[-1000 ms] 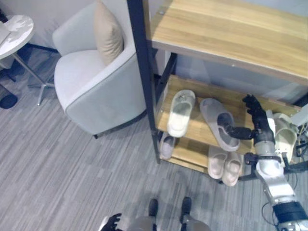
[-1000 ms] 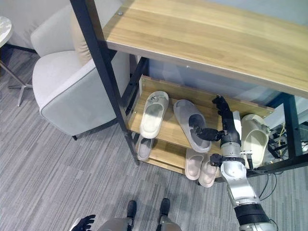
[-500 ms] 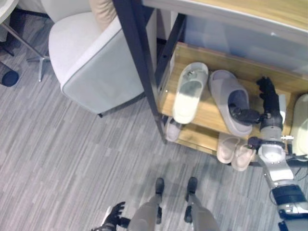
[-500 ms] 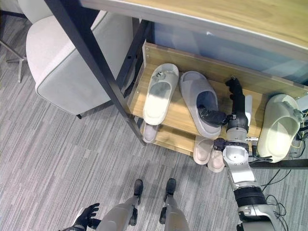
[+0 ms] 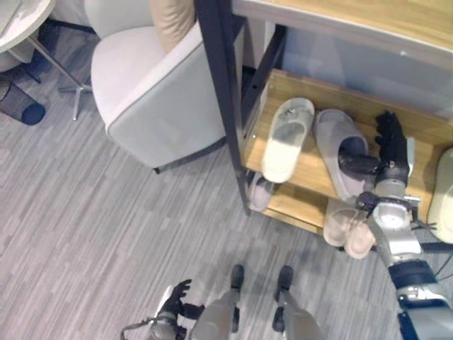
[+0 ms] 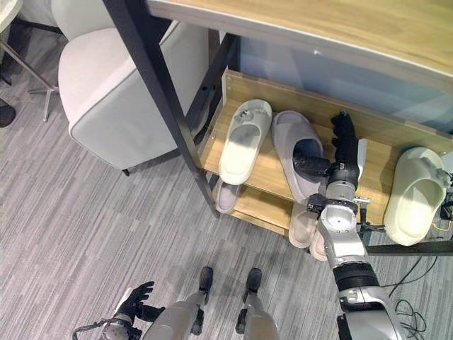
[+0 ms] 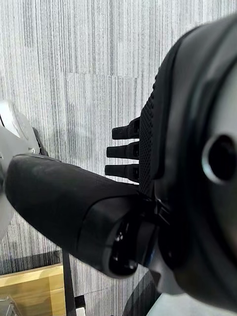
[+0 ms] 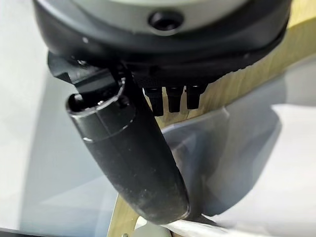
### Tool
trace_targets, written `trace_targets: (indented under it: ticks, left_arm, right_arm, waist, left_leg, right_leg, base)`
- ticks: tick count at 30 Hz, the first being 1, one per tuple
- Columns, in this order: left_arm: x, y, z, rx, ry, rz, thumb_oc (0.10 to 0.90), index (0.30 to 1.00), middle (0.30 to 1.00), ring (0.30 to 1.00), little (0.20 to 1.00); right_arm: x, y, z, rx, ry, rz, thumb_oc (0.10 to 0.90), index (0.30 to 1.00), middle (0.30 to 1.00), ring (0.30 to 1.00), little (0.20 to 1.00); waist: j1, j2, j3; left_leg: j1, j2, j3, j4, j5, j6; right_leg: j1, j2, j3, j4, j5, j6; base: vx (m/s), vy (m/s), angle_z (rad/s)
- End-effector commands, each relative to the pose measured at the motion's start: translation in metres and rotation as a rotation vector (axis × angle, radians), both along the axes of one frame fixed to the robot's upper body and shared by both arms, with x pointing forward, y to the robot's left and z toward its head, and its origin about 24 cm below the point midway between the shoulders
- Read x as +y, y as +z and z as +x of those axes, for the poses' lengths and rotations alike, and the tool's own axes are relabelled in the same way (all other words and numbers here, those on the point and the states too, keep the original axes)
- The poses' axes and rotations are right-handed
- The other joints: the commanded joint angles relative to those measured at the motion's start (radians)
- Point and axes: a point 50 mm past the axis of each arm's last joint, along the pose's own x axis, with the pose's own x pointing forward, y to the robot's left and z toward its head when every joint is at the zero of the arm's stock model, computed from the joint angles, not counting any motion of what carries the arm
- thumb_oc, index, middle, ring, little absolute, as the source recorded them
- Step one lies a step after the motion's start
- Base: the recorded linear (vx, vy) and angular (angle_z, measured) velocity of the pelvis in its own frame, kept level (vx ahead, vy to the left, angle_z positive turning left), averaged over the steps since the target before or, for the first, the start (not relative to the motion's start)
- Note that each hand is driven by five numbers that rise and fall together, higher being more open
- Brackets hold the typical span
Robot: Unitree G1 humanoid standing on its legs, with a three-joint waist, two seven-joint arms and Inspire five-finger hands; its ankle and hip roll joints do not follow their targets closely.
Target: Arrange the slippers neatly on the shoe rack.
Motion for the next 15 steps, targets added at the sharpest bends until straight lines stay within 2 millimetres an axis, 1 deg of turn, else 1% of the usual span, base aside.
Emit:
trace_targets:
  ticks: [1,2,3,4,7,8,9,10,12,13,14,15]
  left_arm:
    - [0.003,-0.009,-0.018,0.083,-0.024,0.048,0.8,0.9,0.9,0.9,0.9]
    - [0.001,-0.011,-0.022,0.099,-0.03,0.049,0.8,0.9,0.9,0.9,0.9]
    - [0.0,-0.012,-0.023,0.11,-0.033,0.049,0.8,0.9,0.9,0.9,0.9]
    - [0.0,-0.012,-0.022,0.111,-0.027,0.049,0.8,0.9,0.9,0.9,0.9]
    - [-0.002,-0.011,-0.018,0.098,-0.02,0.047,0.8,0.9,0.9,0.9,0.9]
    - [-0.002,-0.011,-0.018,0.098,-0.023,0.054,0.8,0.9,0.9,0.9,0.9]
    - [-0.002,-0.011,-0.019,0.099,-0.024,0.056,0.8,0.9,0.9,0.9,0.9]
    - [-0.002,-0.011,-0.018,0.103,-0.029,0.06,0.8,0.9,0.9,0.9,0.9]
    - [-0.003,-0.013,-0.022,0.125,-0.052,0.071,0.8,0.9,0.9,0.9,0.9]
    - [-0.003,-0.013,-0.023,0.126,-0.053,0.072,0.8,0.9,0.9,0.9,0.9]
    - [-0.002,-0.014,-0.024,0.135,-0.053,0.075,0.8,0.9,0.9,0.9,0.9]
    - [-0.002,-0.014,-0.024,0.137,-0.053,0.075,0.8,0.9,0.9,0.9,0.9]
  right_arm:
    - [-0.003,0.054,0.002,-0.232,0.027,-0.039,0.4,0.3,0.3,0.3,0.3]
    - [-0.003,0.05,0.001,-0.222,0.03,-0.033,0.4,0.3,0.3,0.3,0.3]
    - [-0.005,0.037,-0.003,-0.201,0.027,0.009,0.4,0.3,0.3,0.3,0.3]
    - [-0.006,0.029,-0.007,-0.192,0.024,0.049,0.4,0.3,0.3,0.3,0.3]
    - [-0.007,0.021,-0.015,-0.173,-0.008,0.009,0.4,0.3,0.3,0.3,0.3]
    - [-0.008,0.018,-0.021,-0.182,-0.021,0.015,0.4,0.3,0.3,0.3,0.3]
    - [-0.008,0.017,-0.022,-0.181,-0.023,0.015,0.4,0.3,0.3,0.3,0.3]
    - [-0.007,0.016,-0.026,-0.197,-0.028,0.036,0.4,0.3,0.3,0.3,0.3]
    - [-0.005,0.004,-0.038,-0.197,-0.027,0.079,0.4,0.3,0.3,0.3,0.3]
    - [-0.005,0.003,-0.039,-0.196,-0.027,0.08,0.4,0.3,0.3,0.3,0.3]
    - [-0.002,-0.006,-0.048,-0.184,-0.015,0.11,0.4,0.3,0.3,0.3,0.3]
    - [-0.002,-0.007,-0.048,-0.183,-0.015,0.11,0.4,0.3,0.3,0.3,0.3]
  waist:
    - [0.006,0.02,-0.088]
    - [0.005,0.017,-0.085]
    - [-0.001,0.014,-0.081]
    - [-0.005,0.011,-0.081]
    - [-0.015,0.004,-0.081]
    - [-0.021,0.001,-0.082]
    - [-0.02,0.0,-0.083]
    - [-0.027,-0.001,-0.084]
    - [-0.045,-0.009,-0.095]
    - [-0.044,-0.01,-0.096]
    - [-0.06,-0.016,-0.105]
    - [-0.059,-0.016,-0.106]
  left_leg:
    - [0.022,0.016,-0.044,-0.002,-0.099,-0.038]
    - [0.022,0.017,-0.043,-0.002,-0.1,-0.038]
    - [0.021,0.02,-0.041,-0.002,-0.1,-0.038]
    - [0.019,0.021,-0.042,-0.003,-0.099,-0.039]
    - [0.019,0.023,-0.043,-0.004,-0.101,-0.038]
    - [0.021,0.024,-0.042,-0.004,-0.102,-0.037]
    - [0.021,0.024,-0.043,-0.004,-0.102,-0.037]
    - [0.024,0.025,-0.04,-0.004,-0.104,-0.037]
    - [0.037,0.027,-0.036,-0.003,-0.112,-0.036]
    - [0.038,0.027,-0.036,-0.003,-0.112,-0.036]
    - [0.049,0.028,-0.028,-0.002,-0.119,-0.034]
    - [0.049,0.028,-0.028,-0.002,-0.119,-0.034]
  right_leg:
    - [0.057,-0.025,0.011,0.056,-0.173,0.085]
    - [0.058,-0.024,0.012,0.053,-0.172,0.085]
    - [0.057,-0.022,0.019,0.047,-0.169,0.085]
    - [0.057,-0.02,0.02,0.044,-0.169,0.084]
    - [0.059,-0.017,0.025,0.042,-0.17,0.082]
    - [0.061,-0.017,0.027,0.042,-0.171,0.081]
    - [0.061,-0.017,0.027,0.041,-0.172,0.081]
    - [0.063,-0.016,0.028,0.042,-0.172,0.081]
    - [0.076,-0.015,0.035,0.041,-0.175,0.08]
    - [0.077,-0.015,0.034,0.041,-0.175,0.08]
    - [0.085,-0.013,0.042,0.042,-0.178,0.079]
    - [0.086,-0.013,0.042,0.041,-0.179,0.08]
  base:
    - [-0.04,0.014,0.0]
    - [-0.05,0.003,-0.01]
    - [-0.08,0.002,0.0]
    - [-0.08,-0.004,0.0]
    - [-0.03,-0.006,0.0]
    - [0.0,0.0,0.0]
    - [0.0,0.0,0.0]
    - [-0.02,-0.016,0.04]
    - [-0.01,-0.02,0.05]
    - [0.0,-0.021,0.03]
    - [0.0,-0.015,0.03]
    - [0.0,-0.016,0.05]
